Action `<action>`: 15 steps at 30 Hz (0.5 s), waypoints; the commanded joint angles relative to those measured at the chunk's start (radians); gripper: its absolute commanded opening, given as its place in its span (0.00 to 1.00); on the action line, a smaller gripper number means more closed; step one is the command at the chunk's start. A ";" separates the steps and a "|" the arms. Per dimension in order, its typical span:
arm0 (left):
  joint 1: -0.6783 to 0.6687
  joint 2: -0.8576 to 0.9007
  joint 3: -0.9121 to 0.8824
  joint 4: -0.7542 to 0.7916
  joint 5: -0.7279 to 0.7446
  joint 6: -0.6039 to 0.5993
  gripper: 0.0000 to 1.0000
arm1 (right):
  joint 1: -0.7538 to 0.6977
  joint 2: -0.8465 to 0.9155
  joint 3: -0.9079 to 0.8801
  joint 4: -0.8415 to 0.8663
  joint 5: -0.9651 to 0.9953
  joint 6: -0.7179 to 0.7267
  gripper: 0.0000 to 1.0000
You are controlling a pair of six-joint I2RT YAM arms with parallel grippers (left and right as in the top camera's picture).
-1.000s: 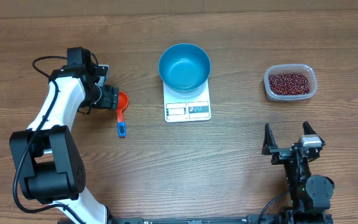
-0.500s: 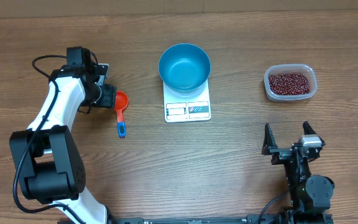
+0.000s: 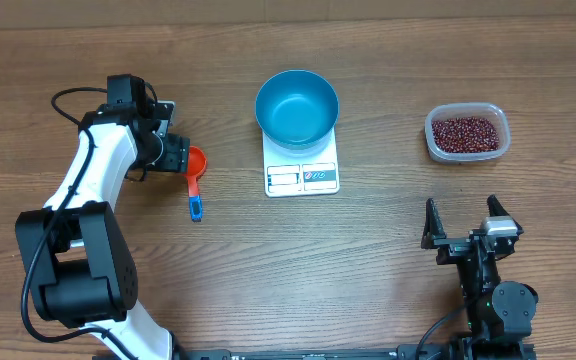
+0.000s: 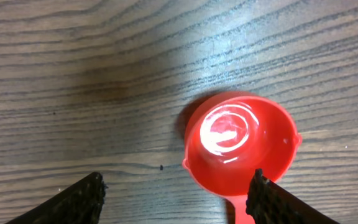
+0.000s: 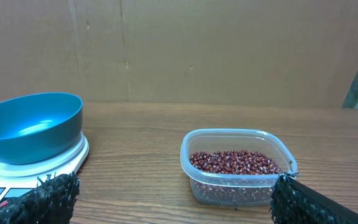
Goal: Scoop item into bowl and weigh 150g on scale
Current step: 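Grasp the red scoop's rim with the left gripper and lift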
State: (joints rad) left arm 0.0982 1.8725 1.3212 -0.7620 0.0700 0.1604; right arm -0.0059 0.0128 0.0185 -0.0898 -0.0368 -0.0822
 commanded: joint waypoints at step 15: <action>-0.027 0.085 0.023 0.008 -0.022 0.009 0.72 | 0.006 -0.010 -0.011 0.006 0.010 0.004 1.00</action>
State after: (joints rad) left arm 0.0734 1.9121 1.3231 -0.7563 0.0620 0.1600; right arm -0.0059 0.0128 0.0185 -0.0898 -0.0364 -0.0818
